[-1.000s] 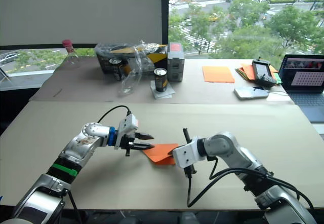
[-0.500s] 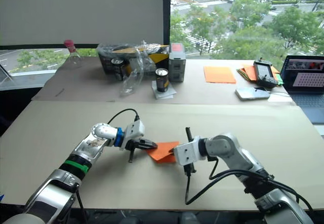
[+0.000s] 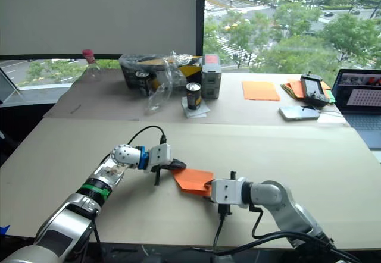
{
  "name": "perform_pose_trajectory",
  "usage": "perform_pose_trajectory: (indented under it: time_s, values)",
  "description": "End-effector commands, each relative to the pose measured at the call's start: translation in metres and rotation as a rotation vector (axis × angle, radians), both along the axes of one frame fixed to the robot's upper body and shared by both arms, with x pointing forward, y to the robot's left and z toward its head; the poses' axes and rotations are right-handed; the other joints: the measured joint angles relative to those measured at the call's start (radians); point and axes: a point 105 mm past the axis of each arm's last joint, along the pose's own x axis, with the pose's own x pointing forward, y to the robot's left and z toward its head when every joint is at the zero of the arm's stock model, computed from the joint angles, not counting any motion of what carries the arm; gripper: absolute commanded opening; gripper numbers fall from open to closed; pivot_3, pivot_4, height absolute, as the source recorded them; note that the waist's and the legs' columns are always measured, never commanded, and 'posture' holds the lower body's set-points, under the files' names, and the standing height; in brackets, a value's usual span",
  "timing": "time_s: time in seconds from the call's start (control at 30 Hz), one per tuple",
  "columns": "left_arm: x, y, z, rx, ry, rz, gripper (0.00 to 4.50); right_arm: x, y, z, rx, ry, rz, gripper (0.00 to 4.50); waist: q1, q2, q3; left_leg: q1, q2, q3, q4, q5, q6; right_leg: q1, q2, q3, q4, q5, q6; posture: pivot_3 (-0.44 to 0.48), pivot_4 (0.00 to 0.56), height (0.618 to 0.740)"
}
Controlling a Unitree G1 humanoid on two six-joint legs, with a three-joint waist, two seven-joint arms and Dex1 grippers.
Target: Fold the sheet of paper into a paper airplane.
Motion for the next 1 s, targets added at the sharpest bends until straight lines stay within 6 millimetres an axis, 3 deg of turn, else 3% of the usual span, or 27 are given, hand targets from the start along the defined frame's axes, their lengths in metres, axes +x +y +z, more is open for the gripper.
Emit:
perform_pose_trajectory:
  time_s: [0.03,0.17,0.37,0.53,0.63,0.8,1.0]
  values:
    - [-0.005,0.006,-0.018,0.064,0.050,-0.002,0.00,0.003,0.003,0.013,0.031,-0.044,-0.014,1.92,0.000,0.000,0.000,0.000,0.000,0.000,0.000,0.000,0.000,0.000,0.000,0.000,0.000,0.000,0.000,0.000,0.150,0.732]
    - [-0.006,0.007,-0.019,0.065,0.050,-0.006,0.00,0.003,0.005,0.013,0.041,-0.031,-0.012,1.92,-0.001,0.000,0.000,0.000,0.000,0.000,0.000,0.000,0.000,0.000,0.000,0.000,0.000,0.000,0.000,0.000,0.150,0.732]
    - [-0.005,0.006,-0.013,0.012,0.065,0.012,0.00,0.002,0.009,0.018,0.105,0.031,-0.030,0.04,-0.001,0.000,0.000,0.000,0.000,0.000,0.000,0.000,0.000,0.000,0.000,0.000,0.000,0.000,-0.001,0.000,0.150,0.732]
    - [0.002,0.003,0.012,-0.158,0.137,0.074,0.00,0.002,0.008,0.016,0.112,0.063,-0.047,0.01,-0.002,0.000,0.000,-0.001,0.000,0.000,0.000,0.000,0.000,-0.001,0.000,0.000,0.000,0.000,-0.001,0.000,0.150,0.732]
    - [-0.003,0.010,0.031,-0.241,0.221,0.068,0.00,0.001,0.010,0.014,0.108,0.071,-0.046,0.01,-0.008,0.000,0.000,-0.002,0.000,0.000,0.000,0.000,0.001,-0.002,0.000,0.000,0.000,0.000,-0.001,0.000,0.150,0.732]
    - [-0.020,0.022,0.018,-0.161,0.275,0.047,0.00,0.001,0.011,0.014,0.104,0.077,-0.036,0.01,-0.019,0.000,0.000,-0.003,0.000,-0.001,-0.001,-0.001,0.001,-0.003,0.000,0.000,-0.001,0.000,-0.001,0.000,0.150,0.732]
    - [-0.019,0.021,-0.010,-0.081,0.264,0.089,0.00,-0.002,0.012,0.014,0.095,0.081,0.001,0.01,-0.014,0.000,0.000,-0.003,0.000,-0.001,-0.001,-0.001,0.001,-0.002,0.000,0.000,-0.001,0.000,-0.001,0.000,0.150,0.732]
